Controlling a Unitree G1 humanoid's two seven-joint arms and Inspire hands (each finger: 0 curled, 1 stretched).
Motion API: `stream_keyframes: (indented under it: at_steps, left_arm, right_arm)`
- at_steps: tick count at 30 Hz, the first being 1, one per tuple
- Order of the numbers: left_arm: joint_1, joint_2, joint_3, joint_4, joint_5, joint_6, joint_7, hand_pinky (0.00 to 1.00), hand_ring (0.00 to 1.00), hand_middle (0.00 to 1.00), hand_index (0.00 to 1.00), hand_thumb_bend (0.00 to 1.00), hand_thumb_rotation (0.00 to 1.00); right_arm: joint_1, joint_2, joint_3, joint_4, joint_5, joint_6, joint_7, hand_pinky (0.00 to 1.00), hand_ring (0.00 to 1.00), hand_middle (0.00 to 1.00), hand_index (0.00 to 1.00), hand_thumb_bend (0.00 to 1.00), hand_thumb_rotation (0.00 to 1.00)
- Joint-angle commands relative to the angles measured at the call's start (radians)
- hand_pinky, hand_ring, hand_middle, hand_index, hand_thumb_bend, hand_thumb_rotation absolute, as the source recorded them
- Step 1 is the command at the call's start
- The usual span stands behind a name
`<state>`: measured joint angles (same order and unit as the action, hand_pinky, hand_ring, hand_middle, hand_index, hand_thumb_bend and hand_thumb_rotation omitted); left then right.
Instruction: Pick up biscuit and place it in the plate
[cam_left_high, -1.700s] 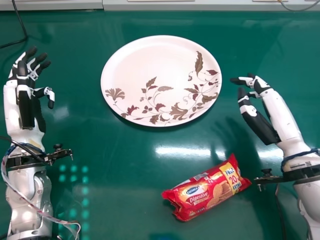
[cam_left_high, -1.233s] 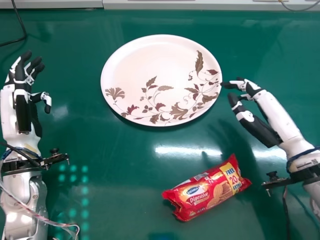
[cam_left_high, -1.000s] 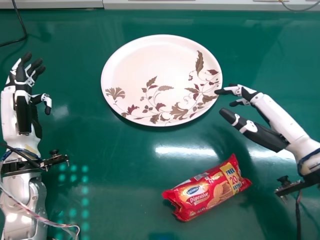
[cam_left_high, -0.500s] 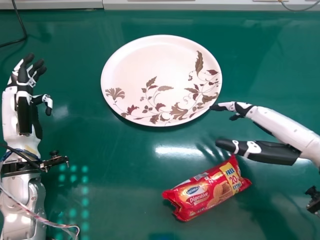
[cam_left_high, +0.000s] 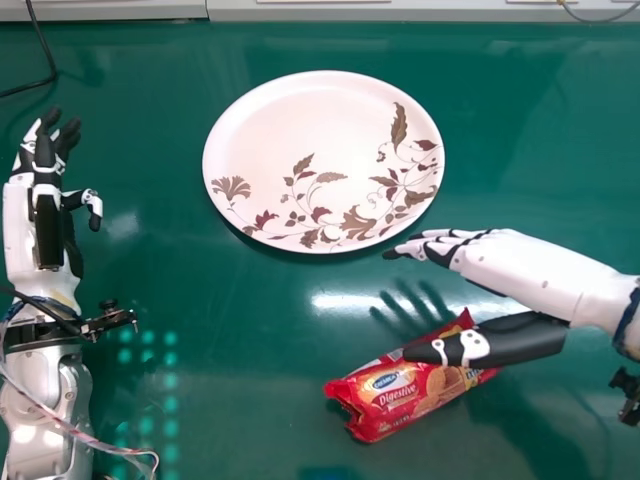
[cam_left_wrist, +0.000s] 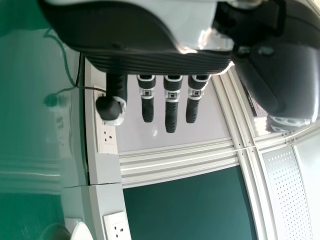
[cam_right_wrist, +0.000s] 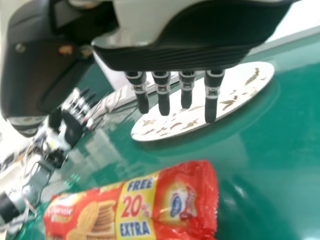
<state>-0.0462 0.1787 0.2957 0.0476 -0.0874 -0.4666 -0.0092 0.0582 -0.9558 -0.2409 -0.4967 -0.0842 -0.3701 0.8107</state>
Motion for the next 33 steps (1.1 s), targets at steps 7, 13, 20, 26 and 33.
stream_keyframes:
  at_steps: [7,13,20,26,33]
  left_arm:
    - [0.037,0.003,0.011,0.021,0.016,0.003,0.016,0.00,0.98,0.92,0.96,0.76,1.00]
    - [0.030,0.010,0.009,0.024,0.022,0.000,0.019,0.00,0.99,0.94,0.97,0.76,1.00]
    - [0.024,0.015,0.011,0.029,0.020,0.007,0.023,0.00,0.98,0.93,0.96,0.76,1.00]
    - [0.027,0.015,0.010,0.009,0.018,0.027,0.030,0.00,0.99,0.94,0.97,0.73,1.00]
    - [0.026,0.021,0.013,0.007,0.012,0.028,0.030,0.00,1.00,0.95,0.97,0.71,1.00]
  right_arm:
    - [-0.052,-0.040,0.028,-0.024,-0.059,-0.116,0.005,0.90,0.98,0.99,1.00,1.00,0.52]
    - [-0.070,-0.079,0.028,-0.027,-0.058,-0.173,0.025,0.89,0.98,0.99,0.99,1.00,0.54]
    - [-0.069,-0.090,0.033,-0.003,-0.118,-0.299,0.008,0.86,0.96,0.99,0.99,1.00,0.52]
    - [-0.050,-0.088,0.040,0.023,-0.199,-0.399,-0.010,0.89,0.99,1.00,0.97,1.00,0.47]
    - [-0.022,-0.056,0.044,0.068,-0.295,-0.484,-0.079,0.91,0.99,0.98,0.96,1.00,0.46]
